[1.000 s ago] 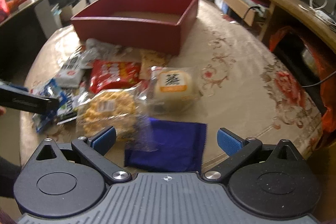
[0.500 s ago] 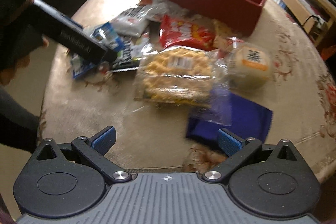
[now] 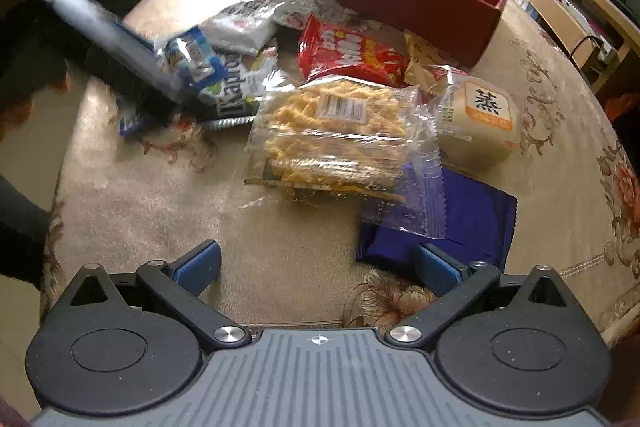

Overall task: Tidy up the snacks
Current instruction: 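Grasp the blue sausage packet with the left tool while the right tool grasps the dark blue pouch, then lift the blue packet with the left tool while the right tool lifts the blue pouch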

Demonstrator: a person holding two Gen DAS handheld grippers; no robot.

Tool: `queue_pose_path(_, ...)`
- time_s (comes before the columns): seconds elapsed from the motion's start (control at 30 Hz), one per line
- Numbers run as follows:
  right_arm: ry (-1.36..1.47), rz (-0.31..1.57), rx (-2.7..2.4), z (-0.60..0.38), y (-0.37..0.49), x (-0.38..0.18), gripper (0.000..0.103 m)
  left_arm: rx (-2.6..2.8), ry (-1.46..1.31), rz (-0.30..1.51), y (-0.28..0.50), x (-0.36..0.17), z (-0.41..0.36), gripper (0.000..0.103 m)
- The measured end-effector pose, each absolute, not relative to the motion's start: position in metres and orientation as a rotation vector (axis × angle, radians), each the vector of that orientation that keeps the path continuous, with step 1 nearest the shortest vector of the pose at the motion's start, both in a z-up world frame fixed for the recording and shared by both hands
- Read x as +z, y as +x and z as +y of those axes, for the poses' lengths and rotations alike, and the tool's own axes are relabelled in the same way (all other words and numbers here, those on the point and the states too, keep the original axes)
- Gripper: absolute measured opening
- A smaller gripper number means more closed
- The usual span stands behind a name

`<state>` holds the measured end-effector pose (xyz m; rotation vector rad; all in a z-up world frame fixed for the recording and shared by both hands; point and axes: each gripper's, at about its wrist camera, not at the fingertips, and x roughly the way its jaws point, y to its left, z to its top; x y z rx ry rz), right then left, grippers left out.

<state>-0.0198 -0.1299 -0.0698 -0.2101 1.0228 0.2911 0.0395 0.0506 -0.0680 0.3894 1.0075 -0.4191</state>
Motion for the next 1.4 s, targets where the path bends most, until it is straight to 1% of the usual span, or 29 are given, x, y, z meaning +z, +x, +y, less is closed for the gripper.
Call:
queue_pose_path(0.1, -0.185, 1.004, 0.273, -0.137, -0.021, -0.064, 0.101, -0.429, 0.349, 1.033, 0.043, -0.063, 0.053, 0.092)
queue_pose_path(0.17, -0.183, 0.972, 0.268, -0.14, -0.024, -0.056, 0.101, -0.421, 0.339, 1.033, 0.048, -0.062, 0.053, 0.088)
queue_pose_path(0.3, -0.159, 0.947, 0.238, -0.153, -0.024, -0.047, 0.101, -0.406, 0.35, 1.035, 0.052, -0.063, 0.05, 0.086)
queue_pose_path(0.33, -0.165, 0.942, 0.223, -0.155, -0.025, -0.046, 0.101, -0.404, 0.352, 1.034, 0.051, -0.063, 0.049, 0.083)
queue_pose_path(0.37, -0.171, 0.935, 0.207, -0.159, -0.025, -0.045, 0.101, -0.409, 0.345, 1.036, 0.05, -0.062, 0.048, 0.077)
queue_pose_path(0.53, -0.196, 0.944, 0.162, -0.178, -0.026, -0.042, 0.101, -0.42, 0.292, 1.086, 0.042, -0.06, 0.05, 0.073)
queue_pose_path(0.57, -0.211, 0.95, 0.161, -0.18, -0.026, -0.043, 0.101, -0.423, 0.286, 1.09, 0.04, -0.06, 0.05, 0.069)
queue_pose_path(0.6, -0.229, 0.959, 0.17, -0.183, -0.025, -0.043, 0.101, -0.427, 0.274, 1.096, 0.04, -0.06, 0.05, 0.068)
queue_pose_path(0.73, -0.293, 0.977, 0.218, -0.19, -0.018, -0.041, 0.1, -0.441, 0.196, 1.116, 0.035, -0.054, 0.054, 0.068)
queue_pose_path(0.83, -0.341, 0.954, 0.249, -0.195, -0.01, -0.037, 0.1, -0.465, 0.159, 1.115, 0.033, -0.05, 0.055, 0.068)
queue_pose_path(1.07, -0.701, 0.978, 0.496, -0.176, 0.012, -0.052, 0.1, -0.496, 0.07, 1.157, 0.025, -0.048, 0.051, 0.068)
queue_pose_path(1.23, -0.838, 1.021, 0.68, -0.165, 0.032, -0.067, 0.1, -0.515, 0.04, 1.189, 0.028, -0.051, 0.042, 0.068)
queue_pose_path(1.3, -0.843, 1.043, 0.729, -0.163, 0.039, -0.074, 0.102, -0.525, 0.024, 1.203, 0.031, -0.052, 0.04, 0.068)
queue_pose_path(1.4, -0.767, 1.102, 0.753, -0.168, 0.051, -0.076, 0.102, -0.525, 0.026, 1.209, 0.034, -0.052, 0.036, 0.07)
